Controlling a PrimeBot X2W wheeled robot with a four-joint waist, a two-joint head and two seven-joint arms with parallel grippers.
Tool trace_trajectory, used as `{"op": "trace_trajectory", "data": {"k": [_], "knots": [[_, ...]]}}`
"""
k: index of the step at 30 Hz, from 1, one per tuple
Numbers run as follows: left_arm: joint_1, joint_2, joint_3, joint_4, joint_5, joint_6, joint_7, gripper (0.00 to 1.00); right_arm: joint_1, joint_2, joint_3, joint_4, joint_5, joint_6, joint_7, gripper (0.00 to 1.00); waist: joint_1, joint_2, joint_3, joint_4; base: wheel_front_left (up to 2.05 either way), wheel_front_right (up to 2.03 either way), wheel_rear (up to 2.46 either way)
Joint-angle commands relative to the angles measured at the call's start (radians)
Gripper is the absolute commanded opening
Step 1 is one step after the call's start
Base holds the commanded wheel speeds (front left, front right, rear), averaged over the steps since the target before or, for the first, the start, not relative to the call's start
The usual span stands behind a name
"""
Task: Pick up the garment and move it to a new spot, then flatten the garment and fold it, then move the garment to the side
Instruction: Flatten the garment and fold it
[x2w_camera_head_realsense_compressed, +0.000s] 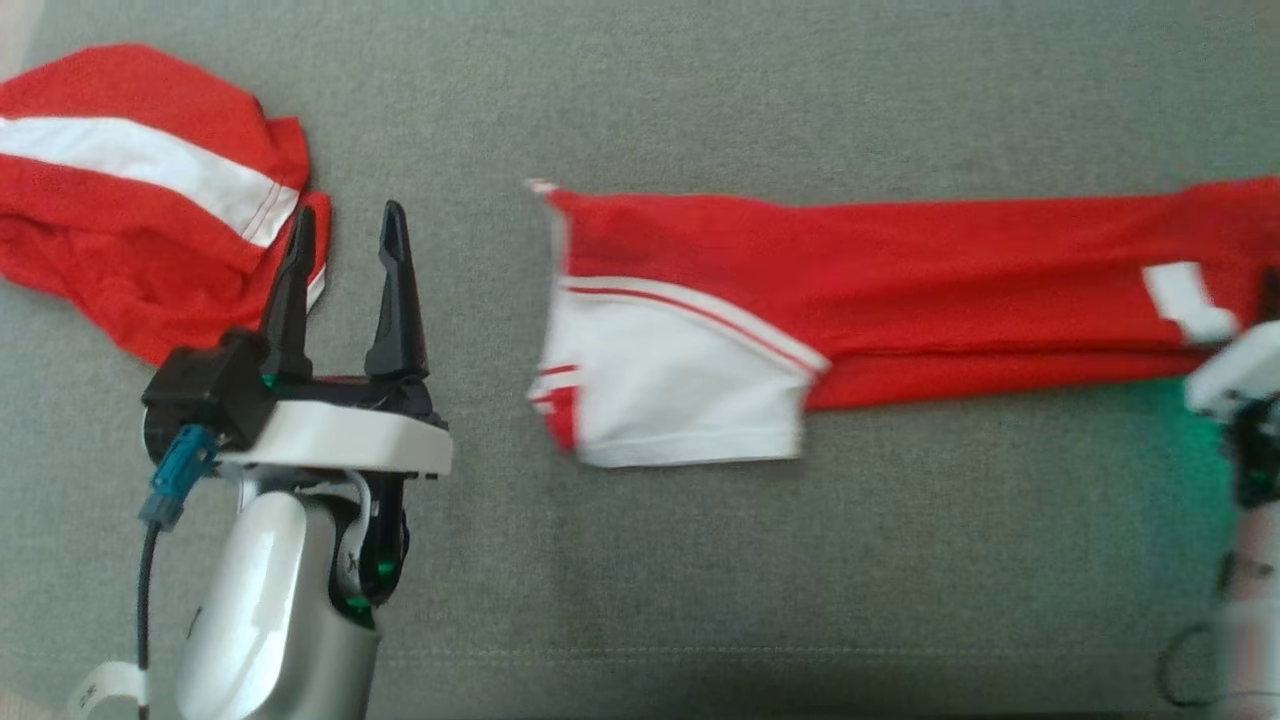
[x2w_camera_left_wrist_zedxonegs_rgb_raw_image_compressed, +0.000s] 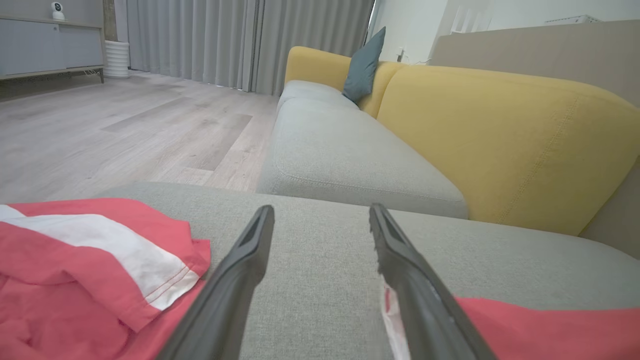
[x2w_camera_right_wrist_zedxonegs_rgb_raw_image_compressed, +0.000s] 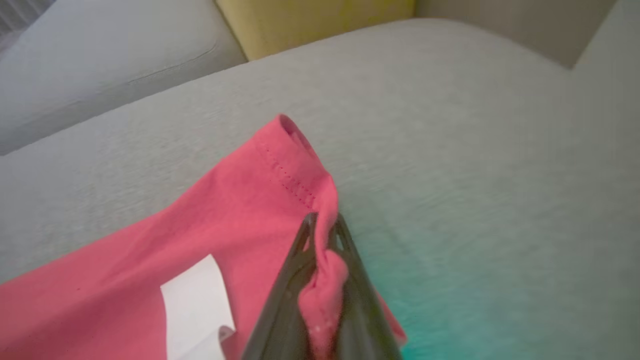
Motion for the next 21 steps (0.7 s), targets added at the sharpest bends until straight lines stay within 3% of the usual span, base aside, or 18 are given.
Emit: {"op": "trace_trajectory", "data": {"k": [1, 4, 8, 14, 21], "knots": [[-0.015, 0.008, 0.035, -0.029, 0.004, -0.004, -0.005, 1.00, 0.008, -0.049, -0.031, -0.060, -0.069, 0.007, -0.020, 0.00, 0.0000, 0.0000, -0.012, -0.008, 0.00, 0.00, 0.00], [-0.013, 0.008, 0.035, -0.029, -0.002, -0.003, -0.005, 1.00, 0.005, -0.069, -0.120, -0.091, -0.189, 0.007, -0.036, 0.00, 0.0000, 0.0000, -0.025, -0.012, 0.00, 0.00, 0.00], [-0.007, 0.008, 0.032, -0.026, -0.014, 0.000, -0.005, 1.00, -0.026, -0.036, -0.172, -0.104, -0.259, 0.007, -0.046, 0.00, 0.0000, 0.0000, -0.044, -0.015, 0.00, 0.00, 0.00], [0.008, 0.008, 0.025, -0.019, -0.024, 0.006, -0.005, 1.00, -0.044, 0.000, -0.120, -0.118, -0.263, 0.007, -0.051, 0.00, 0.0000, 0.0000, -0.075, -0.017, 0.00, 0.00, 0.00], [0.038, 0.008, 0.025, -0.017, -0.036, 0.015, -0.005, 1.00, -0.034, 0.025, 0.047, -0.182, -0.156, 0.007, -0.018, 0.00, 0.0000, 0.0000, -0.139, -0.007, 0.00, 0.00, 0.00]]}}
